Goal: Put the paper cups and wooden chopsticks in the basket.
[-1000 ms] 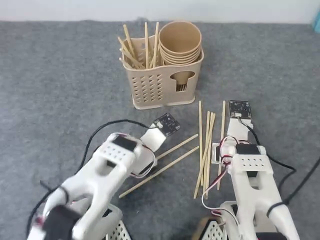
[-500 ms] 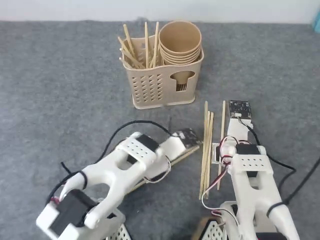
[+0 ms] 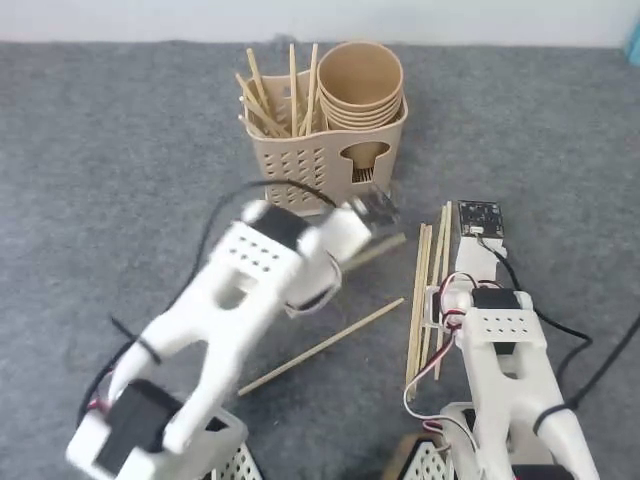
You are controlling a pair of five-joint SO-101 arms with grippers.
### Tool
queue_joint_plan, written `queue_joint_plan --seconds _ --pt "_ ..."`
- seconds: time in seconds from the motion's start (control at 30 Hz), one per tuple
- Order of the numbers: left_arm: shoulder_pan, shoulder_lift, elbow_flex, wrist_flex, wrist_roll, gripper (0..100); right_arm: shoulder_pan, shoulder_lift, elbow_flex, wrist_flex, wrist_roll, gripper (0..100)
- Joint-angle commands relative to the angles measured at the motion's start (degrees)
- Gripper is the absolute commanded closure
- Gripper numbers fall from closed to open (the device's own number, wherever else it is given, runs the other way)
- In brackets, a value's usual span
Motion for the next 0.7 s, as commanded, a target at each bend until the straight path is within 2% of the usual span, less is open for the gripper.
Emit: queue_joint_plan --seconds 0.0,0.1,0.17,0.33,0.53,0.67 --pt "0.35 -15.91 1.54 2.81 -6.51 99 0.92 -0.48 -0.53 -0.48 -0.26 99.1" --pt "1.93 -27.87 6.90 1.05 -6.15 99 0.92 -0.48 -0.62 -0.57 -0.26 99.1" --pt "0.79 -33.58 9.10 -1.85 -3.34 99 0.92 -0.48 -0.62 -0.66 -0.26 99.1" --pt "-9.76 -42.37 9.80 -14.51 7.03 99 0.92 -0.48 -0.62 -0.66 -0.26 99.1" --pt "-22.59 -46.33 11.74 -43.25 22.68 99 0.92 -0.48 -0.62 -0.66 -0.26 99.1" --pt "-24.26 -45.54 18.33 -69.10 31.47 99 0.92 -0.48 -0.62 -0.75 -0.26 99.1"
